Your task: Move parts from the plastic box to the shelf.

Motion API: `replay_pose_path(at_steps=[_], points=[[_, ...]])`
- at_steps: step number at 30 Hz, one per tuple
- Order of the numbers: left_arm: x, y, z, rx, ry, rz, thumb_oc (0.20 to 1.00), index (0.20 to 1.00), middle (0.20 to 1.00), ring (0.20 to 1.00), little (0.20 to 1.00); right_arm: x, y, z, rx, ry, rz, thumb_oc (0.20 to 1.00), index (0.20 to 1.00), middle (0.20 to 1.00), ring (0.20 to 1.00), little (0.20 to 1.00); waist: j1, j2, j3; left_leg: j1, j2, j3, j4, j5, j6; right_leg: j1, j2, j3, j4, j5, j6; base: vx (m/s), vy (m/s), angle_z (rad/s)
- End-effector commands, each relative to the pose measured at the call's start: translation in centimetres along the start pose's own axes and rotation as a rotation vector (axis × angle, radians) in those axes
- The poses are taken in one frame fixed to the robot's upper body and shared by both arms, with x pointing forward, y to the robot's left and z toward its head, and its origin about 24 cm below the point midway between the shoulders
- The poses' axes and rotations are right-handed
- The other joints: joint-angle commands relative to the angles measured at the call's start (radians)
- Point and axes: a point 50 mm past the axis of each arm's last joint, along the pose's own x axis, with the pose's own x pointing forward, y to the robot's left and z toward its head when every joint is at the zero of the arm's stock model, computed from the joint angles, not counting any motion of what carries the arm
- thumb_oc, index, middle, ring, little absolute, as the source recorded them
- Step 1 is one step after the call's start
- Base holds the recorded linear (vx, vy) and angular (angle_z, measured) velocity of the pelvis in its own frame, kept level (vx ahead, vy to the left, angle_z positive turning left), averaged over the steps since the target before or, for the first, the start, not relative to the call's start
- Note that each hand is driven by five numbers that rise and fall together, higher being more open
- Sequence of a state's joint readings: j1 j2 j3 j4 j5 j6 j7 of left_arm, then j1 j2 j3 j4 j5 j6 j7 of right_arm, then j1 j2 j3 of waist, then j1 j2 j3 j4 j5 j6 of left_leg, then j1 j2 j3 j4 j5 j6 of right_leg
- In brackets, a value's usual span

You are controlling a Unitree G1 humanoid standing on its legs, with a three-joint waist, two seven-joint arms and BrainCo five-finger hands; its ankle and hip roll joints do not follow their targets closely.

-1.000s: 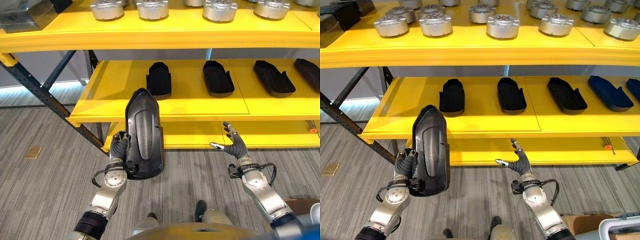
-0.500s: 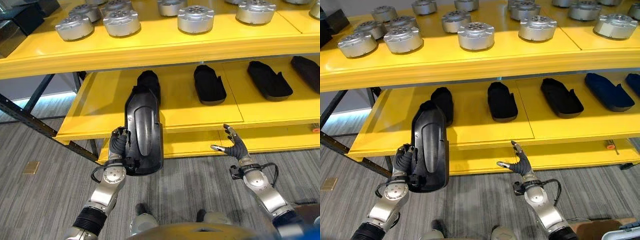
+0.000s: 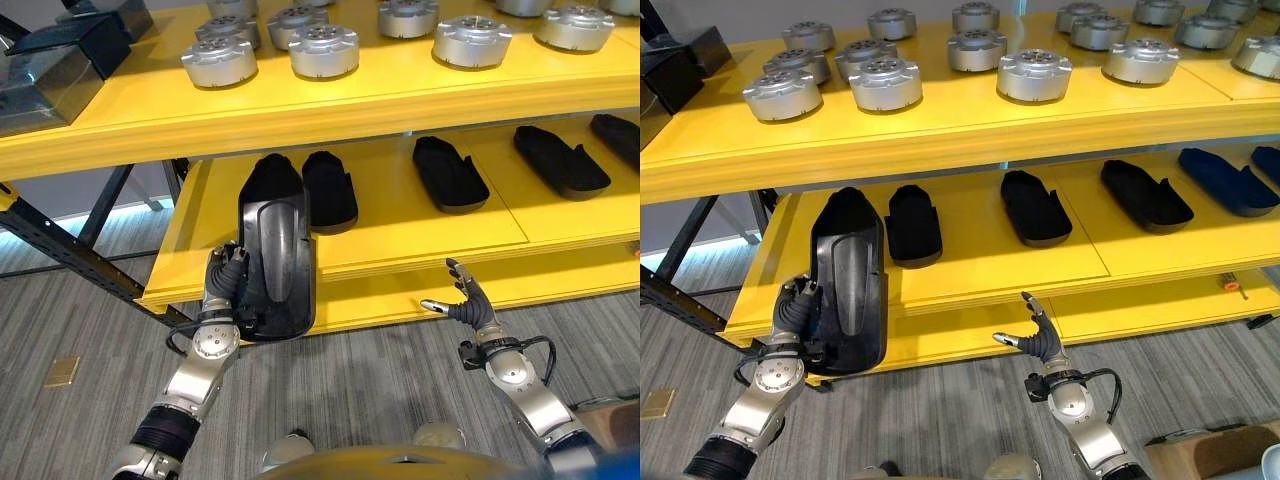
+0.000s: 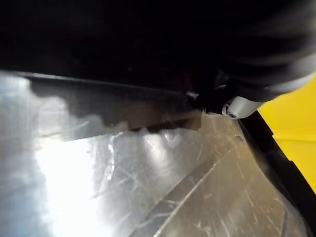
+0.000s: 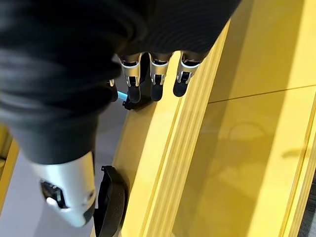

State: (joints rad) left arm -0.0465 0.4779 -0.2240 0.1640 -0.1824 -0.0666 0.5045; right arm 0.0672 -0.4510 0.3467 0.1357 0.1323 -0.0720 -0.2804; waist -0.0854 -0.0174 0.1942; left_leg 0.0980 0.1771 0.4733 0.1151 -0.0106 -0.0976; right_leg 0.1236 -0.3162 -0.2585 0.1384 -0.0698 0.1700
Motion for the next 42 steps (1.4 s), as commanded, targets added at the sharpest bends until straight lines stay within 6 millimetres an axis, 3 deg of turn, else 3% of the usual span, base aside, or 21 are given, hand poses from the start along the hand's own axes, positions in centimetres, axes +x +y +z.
replay_pose_path(at_steps=[1,8,12,13,14,15,16,20,21,26,30,36,39,42], points=[[1.0,-0.3,4.0,-0.048,-0.205,-0.004,0.200,0.200,0.200,0.200,0.200,0.5,-1.0,3.1,0.016,-0.166,-0.042,1.000,1.000,1.000,1.000,1.000,0.020,0.044,-0.024,-0.054,0.036,-0.143,0.027,0.010,0.035,-0.019,0.042,-0.006,0.133,-0.057,-0.020,0.07,0.432,-0.12],[1.0,-0.6,4.9,-0.064,-0.240,-0.034,0.200,0.200,0.200,0.200,0.200,0.9,-0.8,4.9,-0.010,-0.241,-0.034,1.000,1.000,1.000,1.000,1.000,0.083,0.031,-0.010,-0.044,-0.068,-0.136,0.002,-0.033,0.114,-0.067,-0.015,-0.078,0.307,-0.010,0.004,0.03,0.303,-0.33],[0.9,-0.6,4.8,-0.065,-0.237,-0.040,0.200,0.200,0.200,0.200,0.200,1.1,-0.7,5.9,-0.024,-0.286,-0.011,1.000,1.000,1.000,1.000,1.000,0.109,0.028,-0.003,-0.013,-0.093,-0.103,-0.020,-0.047,0.132,-0.121,-0.033,-0.130,0.379,0.044,0.007,0.06,0.182,-0.51],[1.0,-0.4,5.0,-0.055,-0.238,-0.027,0.200,0.200,0.200,0.200,0.200,1.0,-1.0,6.7,-0.008,-0.333,0.004,1.000,1.000,1.000,1.000,1.000,0.072,0.005,0.014,0.022,-0.107,-0.101,-0.042,-0.067,0.126,-0.180,0.057,-0.096,0.296,0.059,0.010,0.21,-0.035,-0.09],[0.9,-0.4,5.0,-0.053,-0.231,-0.019,0.200,0.200,0.200,0.200,0.200,1.0,-1.3,6.9,0.006,-0.342,0.005,1.000,1.000,1.000,1.000,1.000,0.054,-0.013,0.020,0.044,-0.117,-0.100,-0.060,-0.074,0.116,-0.203,0.084,-0.093,0.179,0.109,0.014,0.33,-0.121,0.10],[0.5,-0.4,4.7,-0.046,-0.225,-0.020,0.200,0.200,0.200,0.200,0.200,0.9,-1.4,6.8,0.017,-0.338,0.004,1.000,1.000,1.000,1.000,1.000,0.034,-0.024,0.029,0.070,-0.128,-0.118,-0.074,-0.100,0.120,-0.247,0.084,-0.036,0.138,0.168,0.040,0.28,-0.182,0.41],[0.3,-0.4,4.6,-0.039,-0.227,-0.023,0.200,0.200,0.200,0.200,0.200,0.7,-1.4,6.6,0.023,-0.334,0.004,1.000,1.000,1.000,1.000,1.000,0.028,-0.025,0.028,0.071,-0.126,-0.126,-0.082,-0.095,0.119,-0.248,0.097,-0.013,0.119,0.155,0.038,0.24,-0.167,0.46],[-0.2,-0.3,4.3,-0.037,-0.220,-0.031,0.200,0.200,0.200,0.200,0.200,0.5,-1.6,6.2,0.020,-0.324,0.012,1.000,1.000,1.000,1.000,1.000,0.039,-0.022,0.016,0.074,-0.112,-0.126,-0.092,-0.074,0.098,-0.179,0.131,-0.045,0.044,0.102,0.015,0.12,-0.108,0.42],[-0.5,-0.1,4.1,-0.038,-0.213,-0.036,0.200,0.200,0.200,0.200,0.200,0.5,-1.7,5.8,0.016,-0.305,0.016,1.000,1.000,1.000,1.000,1.000,0.054,-0.017,-0.001,0.063,-0.103,-0.132,-0.097,-0.053,0.080,-0.123,0.148,-0.057,-0.002,0.078,-0.004,0.15,-0.129,0.20],[-0.7,0.2,3.4,-0.037,-0.182,-0.019,0.200,0.200,0.200,0.200,0.200,0.7,-1.4,5.5,-0.012,-0.301,0.051,1.000,1.000,1.000,1.000,1.000,0.074,-0.016,-0.029,0.045,-0.092,-0.125,-0.083,-0.048,0.063,-0.053,0.171,-0.076,-0.046,0.046,-0.028,0.12,-0.088,0.12],[-0.8,0.3,3.0,-0.047,-0.167,-0.008,0.200,0.200,0.200,0.200,0.200,0.8,-1.4,5.3,0.002,-0.275,0.065,1.000,1.000,1.000,1.000,1.000,0.080,-0.024,-0.041,0.026,-0.085,-0.111,-0.059,-0.051,0.058,-0.023,0.175,-0.084,-0.100,0.056,-0.038,0.14,-0.084,-0.01],[-0.7,0.8,3.1,-0.024,-0.182,0.004,0.200,0.200,0.200,0.200,0.200,0.9,-1.1,5.5,0.017,-0.283,0.081,1.000,1.000,1.000,1.000,1.000,0.089,-0.012,-0.029,0.013,-0.069,-0.125,-0.091,-0.023,0.036,-0.015,0.180,-0.098,-0.135,0.064,-0.035,0.03,-0.107,0.05],[-0.6,1.1,3.2,-0.009,-0.199,0.023,0.200,0.200,0.200,0.200,0.200,0.6,-1.0,5.3,0.029,-0.273,0.087,1.000,1.000,1.000,1.000,1.000,0.078,-0.009,-0.025,-0.010,-0.058,-0.072,-0.013,-0.049,0.038,-0.025,0.167,-0.127,-0.106,0.046,-0.047,0.00,-0.102,0.18],[0.0,0.9,3.6,-0.044,-0.193,0.047,0.200,0.200,0.200,0.200,0.200,1.0,-1.1,5.4,-0.002,-0.271,0.085,1.000,1.000,1.000,1.000,1.000,0.064,-0.004,-0.008,-0.089,0.011,-0.053,0.161,-0.072,0.011,-0.032,0.151,-0.115,-0.068,0.012,-0.061,0.01,0.036,0.19]])
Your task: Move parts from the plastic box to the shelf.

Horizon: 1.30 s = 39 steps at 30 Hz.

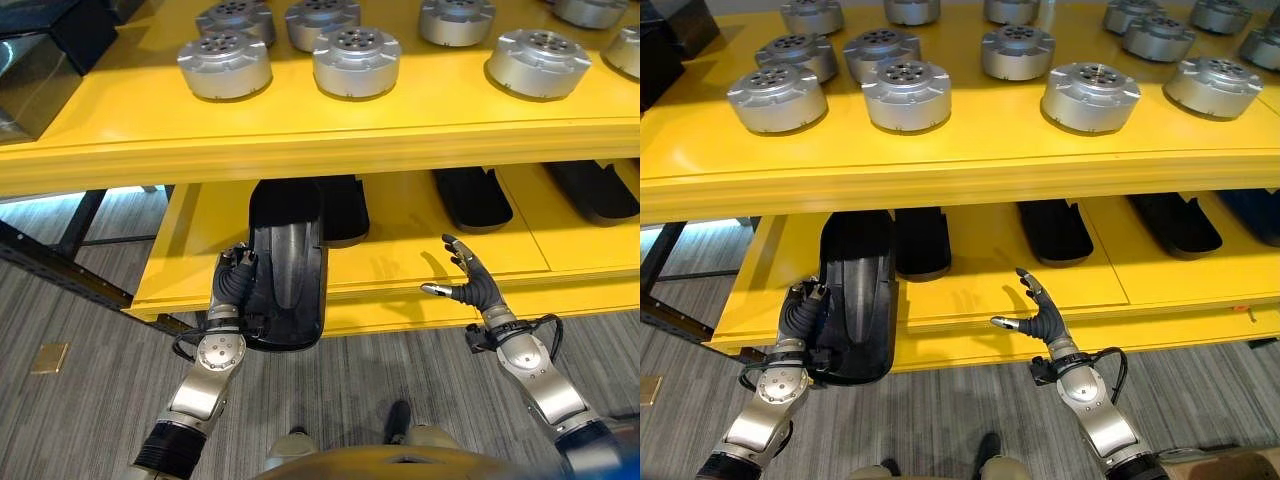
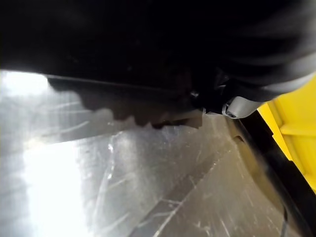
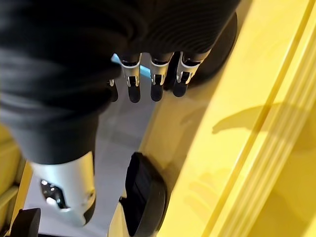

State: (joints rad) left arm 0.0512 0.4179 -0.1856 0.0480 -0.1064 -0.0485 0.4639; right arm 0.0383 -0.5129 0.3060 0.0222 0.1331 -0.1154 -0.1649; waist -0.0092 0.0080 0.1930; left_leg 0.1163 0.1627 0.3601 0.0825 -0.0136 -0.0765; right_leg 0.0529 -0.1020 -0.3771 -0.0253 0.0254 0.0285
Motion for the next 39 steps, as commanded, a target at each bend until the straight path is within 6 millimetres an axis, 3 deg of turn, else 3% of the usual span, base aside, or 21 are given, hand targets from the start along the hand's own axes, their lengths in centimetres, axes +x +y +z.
replay_pose_path(at_steps=[1,4,9,10,12,13,15,18,19,20,21,22,23,25,27,31,39], points=[[2.1,1.4,3.4,-0.023,-0.186,0.096,0.200,0.200,0.200,0.200,0.200,0.8,0.2,1.6,0.014,-0.091,-0.003,1.000,1.000,1.000,1.000,1.000,-0.017,-0.022,-0.001,-0.113,0.047,0.058,0.202,-0.052,-0.016,0.031,-0.068,0.009,0.109,-0.088,0.077,-0.04,0.176,0.07],[2.5,2.1,3.4,-0.013,-0.192,0.129,0.200,0.200,0.200,0.200,0.200,0.9,-0.1,1.7,-0.012,-0.091,0.001,1.000,1.000,1.000,1.000,1.000,-0.030,0.007,-0.006,-0.083,0.088,0.040,0.110,0.021,-0.027,-0.008,-0.095,0.012,0.139,-0.076,0.071,-0.06,0.305,-0.05],[2.3,3.3,3.1,-0.011,-0.199,0.134,0.200,0.200,0.200,0.200,0.200,0.0,-1.5,1.5,-0.048,-0.076,-0.022,1.000,1.000,1.000,1.000,1.000,-0.054,0.035,-0.022,-0.060,0.175,-0.056,0.004,0.163,-0.080,-0.034,-0.120,0.087,0.166,-0.086,0.089,-0.04,0.490,-0.27],[2.4,3.1,3.4,-0.014,-0.214,0.114,0.200,0.200,0.200,0.200,0.200,0.0,-2.0,1.4,-0.046,-0.072,-0.037,1.000,1.000,1.000,1.000,1.000,-0.064,0.034,-0.021,-0.044,0.161,-0.059,-0.012,0.112,-0.072,-0.050,-0.155,0.107,0.193,-0.082,0.113,-0.09,0.561,-0.45],[2.6,2.7,3.7,-0.010,-0.228,0.097,0.200,0.200,0.200,0.200,0.200,0.0,-2.3,1.1,-0.024,-0.051,-0.064,1.000,1.000,1.000,1.000,1.000,-0.074,0.031,-0.017,-0.038,0.138,-0.037,-0.007,0.071,-0.059,-0.048,-0.176,0.108,0.202,-0.075,0.128,-0.11,0.502,-0.26],[3.2,1.8,3.8,-0.006,-0.208,0.048,0.200,0.200,0.200,0.200,0.200,-0.2,-2.2,0.3,0.042,-0.021,-0.115,1.000,1.000,1.000,1.000,1.000,-0.088,0.021,-0.010,-0.037,0.098,-0.032,0.005,0.037,-0.039,-0.039,-0.203,0.131,0.194,-0.039,0.165,-0.13,0.467,0.02],[3.4,0.9,4.2,0.022,-0.239,0.003,0.200,0.200,0.200,0.200,0.200,-0.8,-1.9,-0.3,0.117,0.000,-0.158,1.000,1.000,1.000,1.000,1.000,-0.091,0.000,0.001,-0.029,0.070,-0.018,0.007,0.012,-0.017,-0.035,-0.246,0.133,0.178,0.011,0.204,-0.10,0.293,-0.05],[2.9,0.1,4.3,0.026,-0.256,-0.023,0.200,0.200,0.200,0.200,0.200,-1.3,-1.5,-0.5,0.127,0.008,-0.169,1.000,1.000,1.000,1.000,1.000,-0.084,-0.017,0.016,0.001,0.028,0.021,-0.025,-0.005,0.008,-0.048,-0.283,0.092,0.169,0.093,0.220,-0.11,0.204,-0.06],[2.5,0.4,4.3,0.046,-0.278,0.009,0.200,0.200,0.200,0.200,0.200,-1.5,-1.3,-0.4,0.130,-0.006,-0.146,1.000,1.000,1.000,1.000,1.000,-0.075,-0.018,0.031,0.025,0.020,0.080,-0.037,-0.023,0.021,-0.085,-0.255,0.040,0.248,0.072,0.220,-0.13,0.191,-0.37],[2.4,0.6,4.4,0.051,-0.286,0.017,0.200,0.200,0.200,0.200,0.200,-1.6,-1.4,-0.3,0.129,-0.011,-0.139,1.000,1.000,1.000,1.000,1.000,-0.071,-0.016,0.033,0.026,0.021,0.097,-0.035,-0.025,0.024,-0.089,-0.240,0.020,0.267,0.045,0.212,-0.05,0.174,-0.58],[2.5,0.9,4.7,0.060,-0.295,0.029,0.200,0.200,0.200,0.200,0.200,-1.6,-1.5,0.0,0.122,-0.018,-0.133,1.000,1.000,1.000,1.000,1.000,-0.065,-0.012,0.035,0.029,0.020,0.102,-0.018,-0.047,0.019,-0.075,-0.217,-0.008,0.291,-0.023,0.209,0.03,0.066,-0.60],[2.6,1.2,4.9,0.063,-0.295,0.040,0.200,0.200,0.200,0.200,0.200,-1.6,-1.5,0.2,0.113,-0.023,-0.130,1.000,1.000,1.000,1.000,1.000,-0.061,-0.014,0.040,0.020,0.020,0.101,0.001,-0.054,0.021,-0.077,-0.211,-0.020,0.306,-0.035,0.198,0.04,0.036,-0.51],[2.7,1.3,5.0,0.062,-0.288,0.061,0.200,0.200,0.200,0.200,0.200,-1.4,-1.4,0.3,0.106,-0.028,-0.119,1.000,1.000,1.000,1.000,1.000,-0.056,-0.018,0.043,0.005,0.012,0.083,0.010,-0.056,0.030,-0.089,-0.209,0.000,0.303,-0.018,0.191,0.00,-0.026,-0.40],[2.9,1.6,4.9,0.065,-0.280,0.092,0.200,0.200,0.200,0.200,0.200,-1.1,-1.2,0.3,0.094,-0.032,-0.108,1.000,1.000,1.000,1.000,1.000,-0.040,-0.023,0.039,-0.013,0.020,0.081,0.027,-0.045,0.021,-0.054,-0.180,-0.020,0.246,-0.050,0.174,0.02,-0.081,-0.18],[3.0,1.7,4.8,0.068,-0.276,0.107,0.200,0.200,0.200,0.200,0.200,-0.9,-1.1,0.3,0.085,-0.034,-0.102,1.000,1.000,1.000,1.000,1.000,-0.036,-0.024,0.037,-0.015,0.022,0.080,0.028,-0.040,0.017,-0.039,-0.175,-0.027,0.219,-0.044,0.173,0.05,-0.049,-0.07],[2.7,3.0,2.9,0.077,-0.199,0.210,0.200,0.200,0.200,0.200,0.200,-0.6,-0.8,0.2,0.052,-0.012,-0.041,1.000,1.000,1.000,1.000,1.000,-0.029,-0.019,0.009,0.013,0.033,0.098,-0.010,-0.009,-0.010,0.030,-0.166,-0.050,0.111,-0.014,0.174,0.13,-0.009,-0.21],[2.7,4.0,1.3,0.069,-0.122,0.304,0.200,0.200,0.200,0.200,0.200,-0.7,-0.5,0.0,0.014,0.011,0.006,1.000,1.000,1.000,1.000,1.000,-0.029,-0.022,-0.008,0.022,0.043,0.114,-0.015,-0.002,-0.021,0.047,-0.161,-0.068,0.098,-0.018,0.168,0.05,0.002,-0.03]])
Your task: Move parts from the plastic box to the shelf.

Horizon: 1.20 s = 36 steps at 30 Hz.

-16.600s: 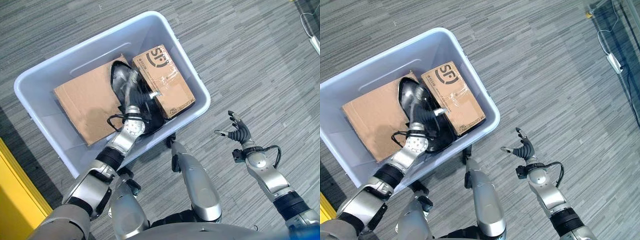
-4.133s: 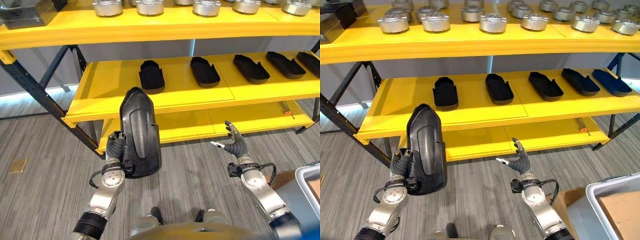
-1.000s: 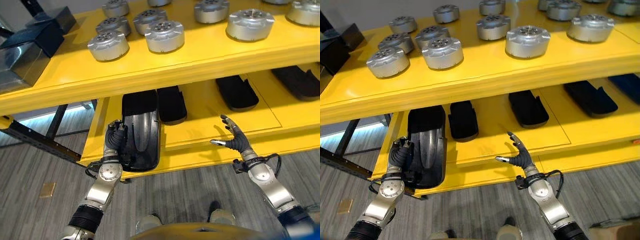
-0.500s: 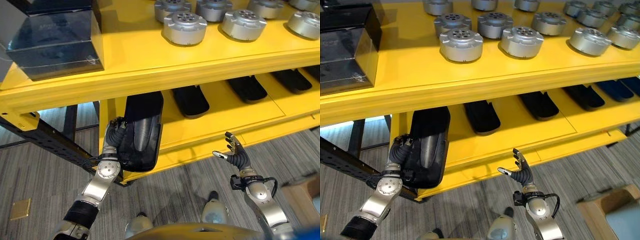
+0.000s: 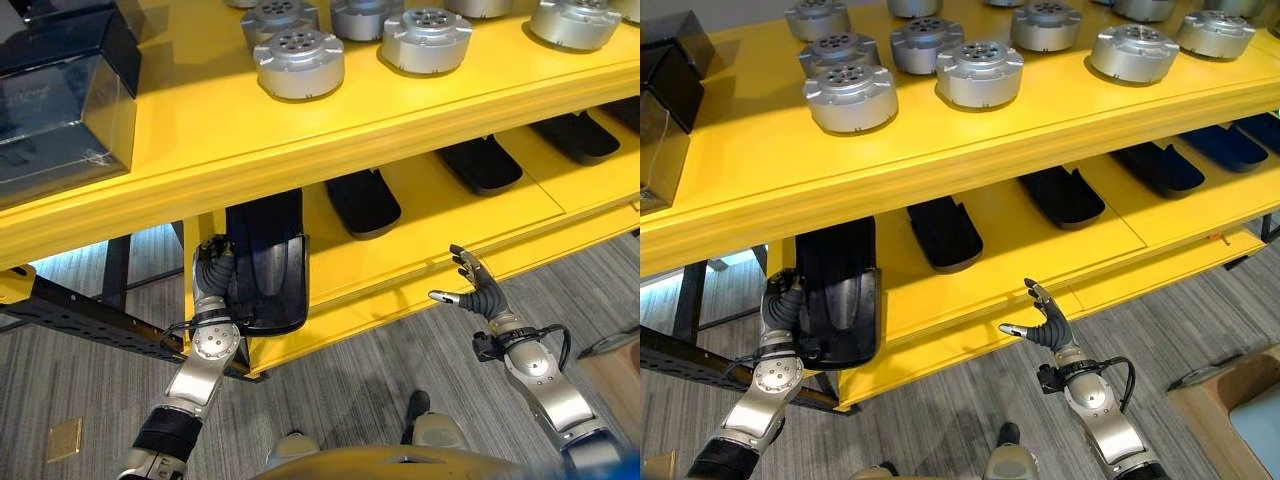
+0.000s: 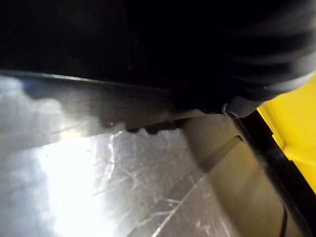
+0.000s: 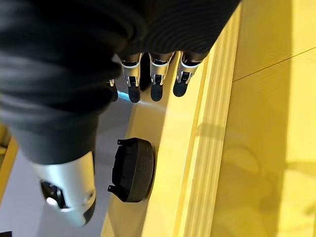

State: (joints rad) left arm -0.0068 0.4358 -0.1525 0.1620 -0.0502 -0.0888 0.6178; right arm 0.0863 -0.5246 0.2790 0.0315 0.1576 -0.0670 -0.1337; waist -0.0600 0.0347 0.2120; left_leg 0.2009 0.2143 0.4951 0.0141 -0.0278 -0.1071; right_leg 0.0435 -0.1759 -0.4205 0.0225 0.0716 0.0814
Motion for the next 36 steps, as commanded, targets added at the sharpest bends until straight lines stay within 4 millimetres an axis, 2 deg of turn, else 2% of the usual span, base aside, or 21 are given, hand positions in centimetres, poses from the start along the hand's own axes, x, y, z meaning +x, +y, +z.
replay_pose_path(at_steps=[1,3,12,19,23,25,27,29,31,33,36], points=[[1.8,1.9,1.6,-0.018,-0.087,0.111,0.200,0.200,0.200,0.200,0.200,0.2,0.1,1.7,0.005,-0.094,0.002,1.000,1.000,1.000,1.000,1.000,0.021,-0.048,-0.027,-0.063,-0.009,-0.021,0.053,0.012,0.010,0.057,-0.087,-0.025,0.051,-0.064,0.115,0.04,0.006,0.01],[1.8,1.9,0.6,-0.060,0.002,0.173,0.200,0.200,0.200,0.200,0.200,0.2,0.4,1.6,0.003,-0.085,0.017,1.000,1.000,1.000,1.000,1.000,0.019,-0.054,-0.027,-0.062,-0.007,-0.021,0.054,0.013,0.010,0.058,-0.083,-0.025,0.056,-0.070,0.113,0.05,0.006,0.00],[2.3,1.4,-0.9,-0.059,0.123,0.346,0.200,0.200,0.200,0.200,0.200,0.4,1.5,1.4,0.000,-0.057,0.068,1.000,1.000,1.000,1.000,1.000,0.005,-0.068,-0.021,-0.058,0.006,-0.019,0.073,0.012,0.008,0.057,-0.078,-0.016,0.079,-0.083,0.110,0.05,-0.011,-0.03],[3.3,1.2,-0.3,-0.062,0.129,0.436,0.200,0.200,0.200,0.200,0.200,0.5,2.1,1.4,-0.009,-0.043,0.094,1.000,1.000,1.000,1.000,1.000,-0.015,-0.070,-0.011,-0.066,0.022,-0.010,0.093,0.017,0.001,0.047,-0.071,-0.003,0.094,-0.094,0.109,0.05,-0.012,-0.02],[4.2,1.6,-0.6,0.005,0.162,0.416,0.200,0.200,0.200,0.200,0.200,0.4,2.2,1.5,-0.015,-0.036,0.109,1.000,1.000,1.000,1.000,1.000,-0.026,-0.069,-0.008,-0.074,0.029,-0.002,0.104,0.017,0.000,0.040,-0.069,0.006,0.097,-0.096,0.111,0.02,-0.002,-0.08],[4.3,1.1,-1.2,0.005,0.216,0.384,0.200,0.200,0.200,0.200,0.200,0.3,2.2,1.5,-0.020,-0.038,0.120,1.000,1.000,1.000,1.000,1.000,-0.033,-0.071,-0.001,-0.082,0.038,0.004,0.112,0.018,-0.003,0.033,-0.070,0.007,0.102,-0.098,0.110,0.00,-0.010,-0.07],[4.0,0.4,-2.5,0.029,0.282,0.348,0.200,0.200,0.200,0.200,0.200,0.4,2.4,1.5,-0.025,-0.037,0.126,1.000,1.000,1.000,1.000,1.000,-0.042,-0.072,0.007,-0.096,0.049,0.009,0.124,0.022,-0.006,0.022,-0.068,0.015,0.110,-0.101,0.108,0.03,-0.004,-0.18],[4.3,0.5,-3.2,0.056,0.317,0.360,0.200,0.200,0.200,0.200,0.200,0.5,2.3,1.6,-0.039,-0.039,0.138,1.000,1.000,1.000,1.000,1.000,-0.053,-0.074,0.018,-0.116,0.062,0.015,0.144,0.022,-0.010,0.007,-0.067,0.026,0.116,-0.102,0.107,0.05,0.024,-0.13],[5.4,1.2,-2.8,0.069,0.288,0.387,0.200,0.200,0.200,0.200,0.200,0.7,2.1,2.0,-0.053,-0.046,0.140,1.000,1.000,1.000,1.000,1.000,-0.066,-0.080,0.036,-0.139,0.077,0.018,0.168,0.019,-0.016,-0.018,-0.064,0.043,0.127,-0.105,0.105,0.02,0.028,-0.19],[7.2,2.2,-1.3,0.082,0.244,0.391,0.200,0.200,0.200,0.200,0.200,1.3,1.7,2.9,-0.057,-0.080,0.129,1.000,1.000,1.000,1.000,1.000,-0.075,-0.092,0.066,-0.175,0.092,0.027,0.189,0.015,-0.023,-0.057,-0.061,0.053,0.138,-0.108,0.105,-0.13,-0.005,-0.10],[8.9,3.5,0.6,0.106,0.158,0.424,0.200,0.200,0.200,0.200,0.200,1.9,1.3,4.0,-0.071,-0.123,0.117,1.000,1.000,1.000,1.000,1.000,-0.080,-0.100,0.099,-0.218,0.104,0.029,0.205,0.013,-0.030,-0.098,-0.057,0.059,0.148,-0.114,0.102,-0.17,-0.001,-0.05]])
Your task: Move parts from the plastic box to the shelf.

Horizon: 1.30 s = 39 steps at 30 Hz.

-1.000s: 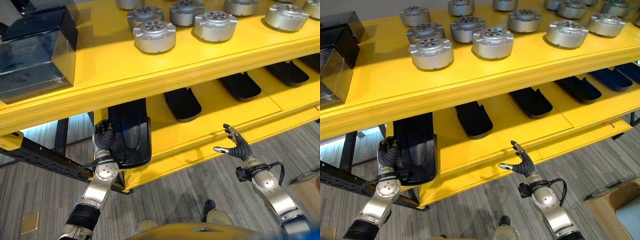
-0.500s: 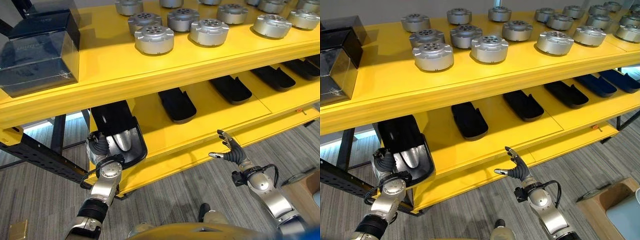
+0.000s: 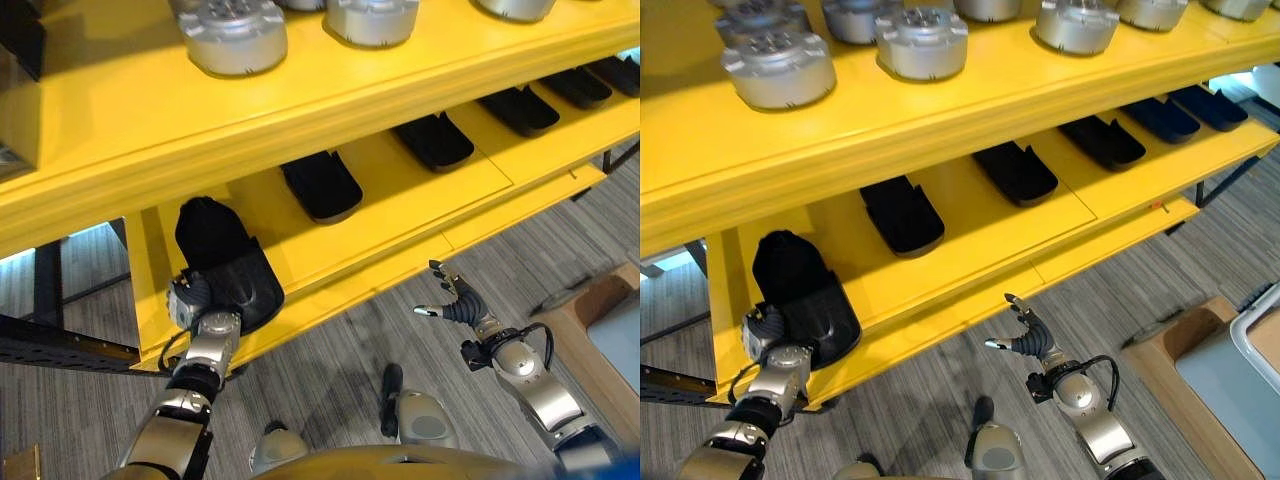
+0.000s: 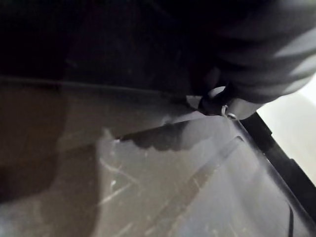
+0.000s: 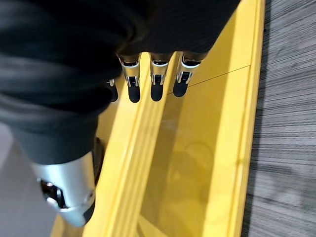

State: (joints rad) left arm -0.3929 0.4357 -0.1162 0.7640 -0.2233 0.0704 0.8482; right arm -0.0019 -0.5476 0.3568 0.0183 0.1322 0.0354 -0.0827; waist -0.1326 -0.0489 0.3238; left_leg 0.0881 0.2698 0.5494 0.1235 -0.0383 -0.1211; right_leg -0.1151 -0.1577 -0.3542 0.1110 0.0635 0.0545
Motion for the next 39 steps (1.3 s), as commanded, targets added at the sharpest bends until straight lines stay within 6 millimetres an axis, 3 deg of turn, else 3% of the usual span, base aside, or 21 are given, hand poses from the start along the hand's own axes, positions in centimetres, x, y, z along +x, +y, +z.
replay_pose_path(at_steps=[1,4,14,26,34,39], points=[[2.2,1.9,5.6,-0.078,-0.232,0.067,0.200,0.200,0.200,0.200,0.200,0.4,-0.4,3.0,-0.010,-0.148,-0.010,1.000,1.000,1.000,1.000,1.000,-0.009,-0.017,-0.005,-0.114,0.051,-0.025,0.099,0.024,-0.017,0.051,-0.076,-0.006,0.063,-0.107,0.128,-0.12,0.042,-0.03],[2.7,2.7,7.1,-0.130,-0.260,0.087,0.200,0.200,0.200,0.200,0.200,0.5,-0.9,3.4,-0.027,-0.163,-0.021,1.000,1.000,1.000,1.000,1.000,-0.012,-0.016,0.017,-0.138,0.057,-0.026,0.113,0.025,-0.019,0.029,-0.081,-0.002,0.074,-0.111,0.126,-0.08,0.071,-0.03],[4.7,5.0,8.7,-0.099,-0.290,0.116,0.200,0.200,0.200,0.200,0.200,0.3,-2.4,4.1,-0.094,-0.183,-0.020,1.000,1.000,1.000,1.000,1.000,-0.019,-0.029,0.044,-0.186,0.087,-0.029,0.178,0.012,-0.029,-0.011,-0.091,0.005,0.108,-0.118,0.118,-0.03,0.085,0.00],[6.9,7.8,12.3,-0.042,-0.315,0.223,0.200,0.200,0.200,0.200,0.200,0.5,-3.1,5.2,-0.100,-0.231,-0.025,1.000,1.000,1.000,1.000,1.000,-0.032,-0.082,0.085,-0.257,0.120,-0.030,0.293,-0.044,-0.023,-0.082,-0.094,0.037,0.153,-0.108,0.132,-0.06,0.031,-0.02],[7.0,8.1,14.8,-0.007,-0.385,0.219,0.200,0.200,0.200,0.200,0.200,0.7,-3.4,5.4,-0.100,-0.244,-0.035,1.000,1.000,1.000,1.000,1.000,-0.033,-0.098,0.107,-0.279,0.127,-0.028,0.310,-0.054,-0.017,-0.098,-0.096,0.038,0.156,-0.102,0.138,-0.05,0.003,0.03],[6.6,7.8,15.1,-0.075,-0.373,0.241,0.200,0.200,0.200,0.200,0.200,0.7,-4.2,5.6,-0.115,-0.250,-0.087,1.000,1.000,1.000,1.000,1.000,-0.031,-0.103,0.119,-0.296,0.136,-0.033,0.322,-0.054,-0.025,-0.107,-0.095,0.037,0.146,-0.098,0.138,-0.05,0.040,0.00]])
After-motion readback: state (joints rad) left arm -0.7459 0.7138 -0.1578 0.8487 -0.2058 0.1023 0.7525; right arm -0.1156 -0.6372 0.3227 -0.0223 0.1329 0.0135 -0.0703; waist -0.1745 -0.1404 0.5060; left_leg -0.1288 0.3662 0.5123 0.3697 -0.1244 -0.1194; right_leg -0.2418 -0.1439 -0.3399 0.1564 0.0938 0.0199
